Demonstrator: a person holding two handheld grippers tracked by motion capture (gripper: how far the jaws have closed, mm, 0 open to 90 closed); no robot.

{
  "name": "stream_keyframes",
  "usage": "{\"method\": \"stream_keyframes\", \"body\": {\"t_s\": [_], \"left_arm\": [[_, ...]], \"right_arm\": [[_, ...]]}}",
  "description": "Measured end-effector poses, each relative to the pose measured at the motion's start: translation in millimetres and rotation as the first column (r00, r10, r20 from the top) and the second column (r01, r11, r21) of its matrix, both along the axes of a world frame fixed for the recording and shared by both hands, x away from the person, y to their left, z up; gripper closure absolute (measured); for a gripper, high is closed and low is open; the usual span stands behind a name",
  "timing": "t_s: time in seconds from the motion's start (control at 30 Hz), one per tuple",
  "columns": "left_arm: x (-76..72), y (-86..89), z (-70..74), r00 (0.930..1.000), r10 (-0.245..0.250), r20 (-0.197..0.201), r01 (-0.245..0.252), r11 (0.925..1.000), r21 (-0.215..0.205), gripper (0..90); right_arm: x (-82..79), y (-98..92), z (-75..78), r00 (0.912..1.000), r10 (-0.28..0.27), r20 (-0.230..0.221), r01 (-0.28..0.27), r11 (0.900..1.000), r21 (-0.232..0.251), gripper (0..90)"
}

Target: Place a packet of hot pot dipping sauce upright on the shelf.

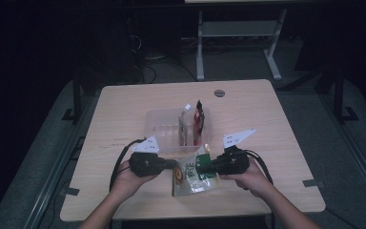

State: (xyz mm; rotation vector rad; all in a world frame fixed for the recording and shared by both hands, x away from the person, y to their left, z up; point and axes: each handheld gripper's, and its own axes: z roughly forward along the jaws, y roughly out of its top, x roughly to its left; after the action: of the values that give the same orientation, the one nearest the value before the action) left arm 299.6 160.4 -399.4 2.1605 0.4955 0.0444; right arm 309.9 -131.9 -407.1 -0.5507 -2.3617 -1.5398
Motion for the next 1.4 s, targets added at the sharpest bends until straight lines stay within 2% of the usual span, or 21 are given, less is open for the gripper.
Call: {"method": "stream_keyframes", "body": {"t_s": [0.1, 0.27, 0.43, 0.5, 0.63, 0.77, 0.93, 1.17, 1.4], "left_arm": [[-0.9, -12.6, -5.5, 0.9991, -0.041, -0.008, 0.041, 0.9986, 0.032, 89.7], [-5.5, -28.4, -14.5, 0.9956, -0.089, -0.028, 0.091, 0.9942, 0.058, 89.7], [-8.0, -31.6, -14.7, 0.9939, -0.105, -0.034, 0.106, 0.9929, 0.054, 89.6], [-8.1, -30.6, -14.9, 0.9949, -0.094, -0.036, 0.096, 0.9944, 0.046, 88.4], [-5.5, -25.3, -13.7, 0.9954, -0.087, -0.039, 0.089, 0.9949, 0.047, 80.8], [-4.7, -20.6, -13.6, 0.9955, -0.072, -0.063, 0.075, 0.9963, 0.043, 69.4], [-3.2, -16.0, -18.5, 0.9938, -0.07, -0.086, 0.076, 0.9949, 0.066, 55.4], [-2.4, -10.0, -22.6, 0.9931, -0.071, -0.093, 0.079, 0.9929, 0.089, 43.4], [-2.6, -4.9, -24.7, 0.9938, -0.051, -0.099, 0.06, 0.9939, 0.092, 37.9]], "right_arm": [[-2.2, 1.2, 4.3, 0.9999, 0.01, 0.011, -0.011, 1.0, 0.013, 90.0], [-4.9, 0.8, 12.5, 0.999, 0.025, 0.038, -0.026, 0.999, 0.043, 90.0], [-5.8, -2.6, 16.9, 0.9988, 0.021, 0.045, -0.023, 0.998, 0.054, 90.0], [-5.6, -4.4, 18.5, 0.9984, 0.014, 0.055, -0.017, 0.998, 0.056, 90.0], [-4.8, -10.2, 22.3, 0.9977, 0.001, 0.068, -0.005, 0.998, 0.064, 90.0], [-4.3, -16.6, 28.9, 0.9963, -0.003, 0.086, -0.002, 0.998, 0.061, 90.0], [-2.0, -22.2, 37.4, 0.9919, -0.005, 0.127, 0.0, 0.999, 0.043, 90.0], [5.1, -30.6, 50.8, 0.9892, -0.005, 0.147, 0.0, 1.0, 0.03, 90.0], [17.8, -38.4, 62.8, 0.9868, -0.015, 0.161, 0.013, 1.0, 0.016, 90.0]]}}
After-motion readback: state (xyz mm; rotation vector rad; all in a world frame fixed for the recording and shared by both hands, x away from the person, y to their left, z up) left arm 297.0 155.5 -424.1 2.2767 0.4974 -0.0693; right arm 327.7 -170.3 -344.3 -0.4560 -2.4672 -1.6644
